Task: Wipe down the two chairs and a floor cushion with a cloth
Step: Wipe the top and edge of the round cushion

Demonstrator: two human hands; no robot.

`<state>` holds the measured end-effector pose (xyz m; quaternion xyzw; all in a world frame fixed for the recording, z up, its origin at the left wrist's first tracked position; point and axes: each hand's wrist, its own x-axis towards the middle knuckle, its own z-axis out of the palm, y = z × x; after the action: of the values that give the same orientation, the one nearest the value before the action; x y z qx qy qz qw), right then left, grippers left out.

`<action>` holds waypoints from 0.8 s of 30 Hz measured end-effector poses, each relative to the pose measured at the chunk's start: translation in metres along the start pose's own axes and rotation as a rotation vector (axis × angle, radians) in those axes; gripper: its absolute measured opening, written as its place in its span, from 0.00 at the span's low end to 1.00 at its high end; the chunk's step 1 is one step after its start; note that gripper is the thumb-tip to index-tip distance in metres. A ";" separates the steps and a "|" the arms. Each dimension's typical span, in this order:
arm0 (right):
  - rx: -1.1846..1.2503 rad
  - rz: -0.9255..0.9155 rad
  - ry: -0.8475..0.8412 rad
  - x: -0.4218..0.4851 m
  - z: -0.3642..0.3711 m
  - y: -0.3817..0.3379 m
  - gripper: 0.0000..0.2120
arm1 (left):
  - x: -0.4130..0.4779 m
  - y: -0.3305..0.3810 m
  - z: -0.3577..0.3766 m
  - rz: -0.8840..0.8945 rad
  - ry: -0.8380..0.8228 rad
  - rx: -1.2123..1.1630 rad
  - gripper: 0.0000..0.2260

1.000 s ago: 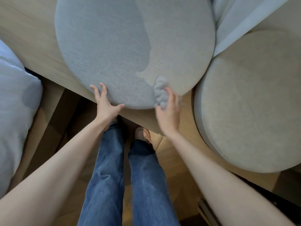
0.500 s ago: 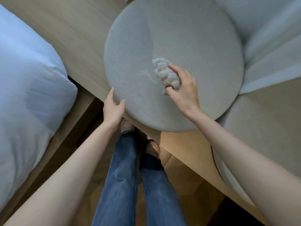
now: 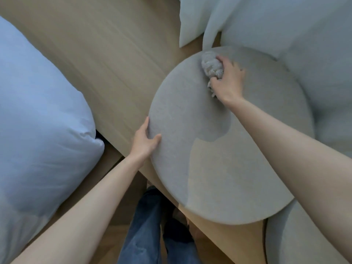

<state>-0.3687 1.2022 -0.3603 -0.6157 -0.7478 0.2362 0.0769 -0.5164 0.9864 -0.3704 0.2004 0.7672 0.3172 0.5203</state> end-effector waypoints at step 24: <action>-0.105 0.220 0.050 0.095 0.002 0.010 0.23 | 0.022 0.001 -0.006 -0.052 0.092 0.143 0.33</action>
<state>-0.3829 1.2935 -0.3831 -0.7029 -0.6850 0.1881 0.0367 -0.5300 0.9999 -0.3832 0.2023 0.8158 0.2570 0.4770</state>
